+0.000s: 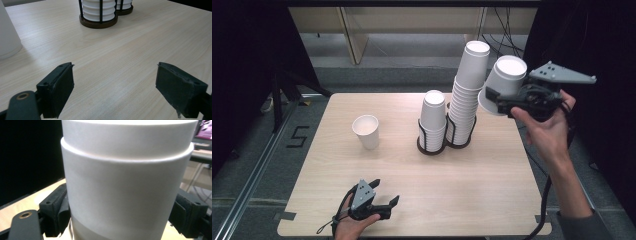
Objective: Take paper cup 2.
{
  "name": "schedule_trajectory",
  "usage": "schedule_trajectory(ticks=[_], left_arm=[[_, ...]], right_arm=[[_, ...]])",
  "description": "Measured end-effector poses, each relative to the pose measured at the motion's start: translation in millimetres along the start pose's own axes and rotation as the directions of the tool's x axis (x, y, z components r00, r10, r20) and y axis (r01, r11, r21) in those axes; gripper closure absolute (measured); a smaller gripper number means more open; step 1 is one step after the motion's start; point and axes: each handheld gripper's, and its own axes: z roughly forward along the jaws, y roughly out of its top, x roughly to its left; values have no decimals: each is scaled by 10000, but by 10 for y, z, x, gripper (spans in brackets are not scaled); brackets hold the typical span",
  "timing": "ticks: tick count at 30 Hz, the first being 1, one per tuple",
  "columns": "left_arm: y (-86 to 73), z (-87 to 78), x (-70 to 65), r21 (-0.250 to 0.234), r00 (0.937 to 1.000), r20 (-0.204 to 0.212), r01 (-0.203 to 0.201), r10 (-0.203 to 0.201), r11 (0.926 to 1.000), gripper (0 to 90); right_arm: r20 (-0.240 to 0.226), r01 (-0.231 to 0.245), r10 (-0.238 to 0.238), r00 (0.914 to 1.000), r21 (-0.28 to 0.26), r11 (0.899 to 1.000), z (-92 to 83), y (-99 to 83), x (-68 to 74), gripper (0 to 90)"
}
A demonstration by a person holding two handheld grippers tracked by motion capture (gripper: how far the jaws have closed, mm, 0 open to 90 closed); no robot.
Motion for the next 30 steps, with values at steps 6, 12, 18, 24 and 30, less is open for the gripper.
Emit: schedule_trajectory(ticks=[6,12,18,24,30], left_arm=[[-5,8,8,-74,10000,3,68,-68,9999,145],[-4,3,14,-54,10000,-43,56,-56,10000,145],[-4,2,25,-114,10000,-23,92,-93,9999,145],[5,-14,27,-201,10000,-24,73,-74,9998,145],[15,-19,16,-493,9998,165,116,-108,9987,145]], right_arm=[[-778,62,-54,9970,99,9999,95,-365,209,166],[-1634,-25,54,9866,181,9998,267,-746,462,166],[-2474,-22,98,9689,309,9995,488,-1076,691,166],[-3111,-5,198,9502,617,9981,672,-1348,868,166],[-3572,217,113,9340,882,9959,791,-1518,1019,166]])
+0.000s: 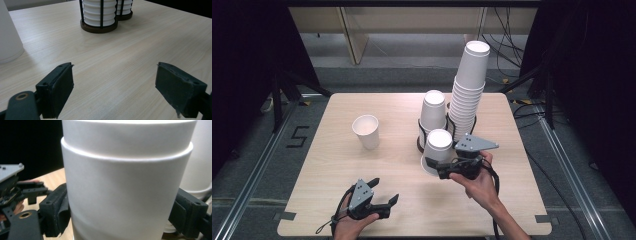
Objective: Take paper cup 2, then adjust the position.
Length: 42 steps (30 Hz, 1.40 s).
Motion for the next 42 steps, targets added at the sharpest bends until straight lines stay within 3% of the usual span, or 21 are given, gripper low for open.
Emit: schedule_trajectory(ticks=[5,9,13,14,18,19,21,22,23,24,36,37,38,42], left_arm=[[12,-5,-6,-227,9999,161,-27,30,9997,145],[21,-7,-13,-461,9996,295,-40,54,9989,145],[26,-19,-13,-428,9996,268,-22,34,9991,145],[26,-18,-13,-451,9996,278,13,0,9990,145],[28,-18,-10,-454,9995,306,25,-11,9990,145],[28,-17,-11,-469,9995,316,42,-27,9989,145],[29,-17,-12,-476,9995,330,42,-27,9989,145],[30,-16,-12,-477,9994,332,28,-12,9989,145],[31,-15,-12,-490,9994,338,35,-19,9988,145],[32,-15,-13,-498,9994,341,47,-30,9988,145],[47,12,-44,-863,9981,621,30,24,9963,145],[55,12,-53,-771,9983,578,-28,72,9970,145],[56,19,-60,-806,9983,583,-19,66,9967,145],[66,62,-104,-1003,9970,775,23,55,9950,145]], right_arm=[[-559,-106,117,9984,190,9998,108,-85,86,166],[-424,167,-151,9990,376,9992,156,-146,115,166],[-737,-24,63,9973,530,9986,216,-207,158,166],[-689,189,-153,9975,509,9985,218,-214,154,166],[-734,-100,160,9972,814,9966,252,-263,216,166],[-714,197,-148,9973,687,9974,269,-270,207,166],[-952,85,-10,9955,780,9969,296,-289,229,166],[-789,317,-267,9965,618,9976,302,-293,226,166],[-1010,165,-91,9948,721,9973,312,-300,238,166],[-853,213,-144,9963,796,9966,304,-300,245,166],[-1207,104,-12,9927,759,9971,379,-302,317,166],[-1018,0,88,9948,863,9963,374,-297,334,166],[-1005,241,-170,9948,704,9972,397,-296,323,166],[-1117,-19,101,9937,738,9973,427,-299,347,166]])
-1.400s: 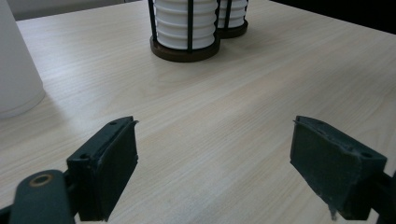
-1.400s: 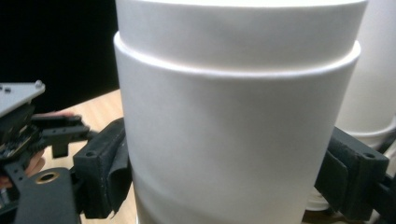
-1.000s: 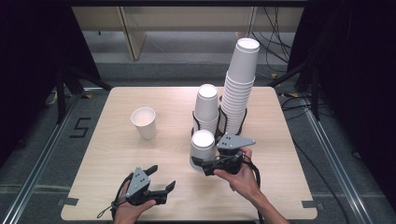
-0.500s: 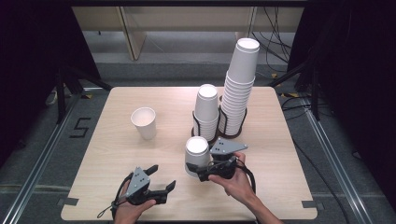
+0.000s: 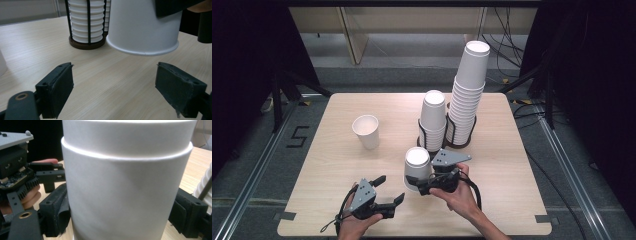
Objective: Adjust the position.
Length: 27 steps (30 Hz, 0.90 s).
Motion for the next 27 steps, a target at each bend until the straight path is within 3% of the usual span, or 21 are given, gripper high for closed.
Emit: schedule_trajectory(ticks=[2,5,8,10,12,14,15,16,18,19,21,22,24,25,27], left_arm=[[-4,30,-19,-124,9999,165,28,-26,9999,145],[3,55,-57,-152,9996,270,7,-3,9999,145],[0,84,-79,-325,9989,457,-74,89,9994,145],[2,87,-87,-393,9986,506,-112,132,9992,145],[9,76,-96,-294,9986,512,-111,126,9995,145],[4,94,-97,-356,9978,637,-146,169,9993,145],[5,95,-107,-227,9982,580,-162,174,9996,145],[2,103,-108,-243,9980,598,-178,193,9995,143],[-2,127,-119,-306,9973,706,-178,199,9994,137],[0,124,-127,-178,9975,674,-201,212,9996,135],[-3,145,-145,-68,9971,689,-309,312,9995,132],[-4,157,-156,-28,9973,645,-337,338,9994,112],[-4,178,-169,21,9979,518,-385,383,9993,69],[-4,183,-169,18,9977,537,-408,406,9992,58],[-2,197,-174,-91,9978,543,-367,371,9993,40]], right_arm=[[-59,-393,394,9992,131,9991,3,-6,38,166],[-43,178,-178,9998,-89,9998,30,-13,30,166],[-298,83,-81,9995,71,9999,45,-20,61,167],[-226,217,-217,9995,9,9998,57,-26,68,167],[-264,278,-277,9993,36,9996,67,-32,76,167],[-520,53,-47,9986,100,9999,91,-41,92,168],[-331,325,-322,9989,83,9994,92,-41,90,168],[-313,243,-240,9992,88,9997,99,-43,106,168],[-266,521,-522,9983,-34,9986,120,-43,107,169],[-295,230,-226,9993,141,9996,116,-46,138,169],[-559,307,-302,9980,73,9995,142,-46,149,170],[-332,607,-606,9976,1,9982,138,-41,148,170],[-655,74,-71,9978,41,10000,154,-49,192,170],[-511,460,-455,9977,78,9989,147,-41,186,170],[-649,351,-350,9973,5,9994,161,-43,214,170]])
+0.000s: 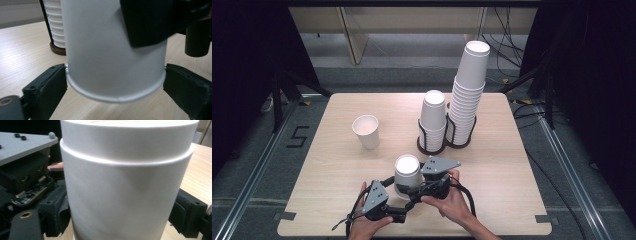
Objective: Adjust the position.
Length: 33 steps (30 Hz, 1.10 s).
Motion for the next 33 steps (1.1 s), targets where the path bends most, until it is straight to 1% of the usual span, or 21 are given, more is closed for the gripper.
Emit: schedule_trajectory(ticks=[1,3,7,9,10,11,12,14,15,17,19,21,23,24,25,26,27,28,29,30,33], left_arm=[[1,2,1,-11,10000,-11,-22,22,10000,31],[4,6,-2,-97,10000,-13,7,-7,10000,18],[11,10,-7,-224,10000,-72,15,-17,9997,5],[11,15,-11,-239,10000,-78,1,-3,9997,3],[11,20,-12,-247,10000,-77,-17,15,9997,2],[5,37,-13,-405,10000,-51,-14,12,9992,3],[7,35,-19,-300,9999,-115,-36,33,9995,3],[7,41,-26,-284,9999,-127,-25,22,9996,8],[9,44,-25,-281,9999,-102,-53,50,9996,8],[10,46,-27,-310,10000,-87,-21,18,9995,5],[11,41,-34,-307,10000,-84,-20,17,9995,10],[13,34,-39,-263,9998,-129,-159,156,9995,18],[13,30,-32,-141,9999,-28,-144,144,9998,31],[12,31,-37,-159,9998,-60,-177,176,9997,40],[15,28,-35,-106,9997,-67,-241,241,9997,47],[19,26,-34,-48,9997,-49,-244,244,9997,52],[19,30,-32,-103,9997,3,-244,244,9996,57],[21,31,-31,-134,9996,70,-259,260,9996,63],[31,16,-26,57,9993,60,-382,382,9993,66],[35,13,-25,90,9990,79,-440,439,9990,69],[44,-1,-26,375,9961,121,-875,871,9955,76]], right_arm=[[49,128,-127,9999,-19,9999,1,2,0,170],[-142,-140,140,9998,-43,9999,10,-1,25,171],[-484,-398,390,9981,-146,9991,27,-4,46,170],[-416,-388,384,9984,-77,9992,19,1,61,170],[-491,-337,328,9983,-180,9993,25,1,62,171],[-459,-274,264,9986,-209,9994,25,2,62,171],[-481,-419,413,9980,-109,9991,23,2,77,171],[-653,-475,463,9968,-171,9987,39,0,95,171],[-608,-354,338,9976,-250,9991,41,1,93,171],[-747,-441,429,9963,-135,9989,44,3,113,171],[-739,-467,456,9962,-137,9988,47,3,117,170],[-758,-525,516,9958,-90,9986,49,0,111,168],[-774,-523,514,9957,-96,9986,54,-4,114,160],[-661,-469,470,9967,41,9989,46,-2,111,154],[-546,-461,460,9974,-20,9989,49,-5,105,150],[-606,-461,463,9971,54,9989,44,-4,97,147],[-831,-572,574,9949,49,9984,53,-5,92,144],[-794,-645,651,9947,105,9979,46,-3,91,141],[-904,-659,668,9937,126,9977,41,1,83,138],[-979,-679,697,9928,220,9975,32,7,78,137],[-930,-553,572,9940,221,9982,-20,43,74,140]])
